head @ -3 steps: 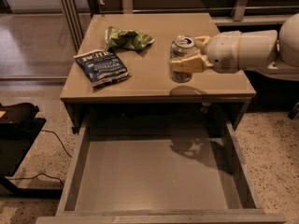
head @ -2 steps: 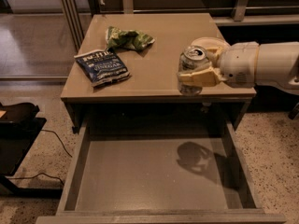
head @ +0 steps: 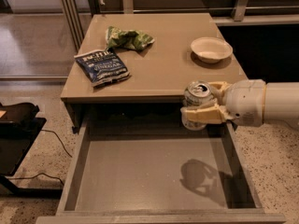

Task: Place 7up can into top drawer

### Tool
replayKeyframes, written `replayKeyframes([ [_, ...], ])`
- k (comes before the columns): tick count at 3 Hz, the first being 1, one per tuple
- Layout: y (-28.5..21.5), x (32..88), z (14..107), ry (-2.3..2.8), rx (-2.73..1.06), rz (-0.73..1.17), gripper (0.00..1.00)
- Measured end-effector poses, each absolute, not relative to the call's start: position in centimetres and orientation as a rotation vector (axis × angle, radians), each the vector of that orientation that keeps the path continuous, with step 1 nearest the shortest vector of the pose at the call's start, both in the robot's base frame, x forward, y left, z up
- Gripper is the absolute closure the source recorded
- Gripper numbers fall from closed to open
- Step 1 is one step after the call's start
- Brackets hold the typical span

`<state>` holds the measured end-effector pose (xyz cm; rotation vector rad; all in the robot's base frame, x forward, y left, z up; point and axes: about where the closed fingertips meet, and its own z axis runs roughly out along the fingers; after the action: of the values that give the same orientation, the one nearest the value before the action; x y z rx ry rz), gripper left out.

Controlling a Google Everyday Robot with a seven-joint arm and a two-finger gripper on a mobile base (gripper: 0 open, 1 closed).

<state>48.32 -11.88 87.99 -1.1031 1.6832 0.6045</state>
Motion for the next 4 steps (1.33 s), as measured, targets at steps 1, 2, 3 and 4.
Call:
replayKeyframes([
  [1, -11.9, 46.7, 84.4, 1.698, -1.031, 0.663, 1.00],
  [2, -11.3, 46.6, 82.2, 1.692, -1.023, 0.698, 1.00],
  [3, -11.3, 47.0, 79.1, 1.740, -1.008, 0.719, 1.00],
  [4, -11.5, 47.2, 76.4, 1.800, -0.976, 0.731, 1.00],
])
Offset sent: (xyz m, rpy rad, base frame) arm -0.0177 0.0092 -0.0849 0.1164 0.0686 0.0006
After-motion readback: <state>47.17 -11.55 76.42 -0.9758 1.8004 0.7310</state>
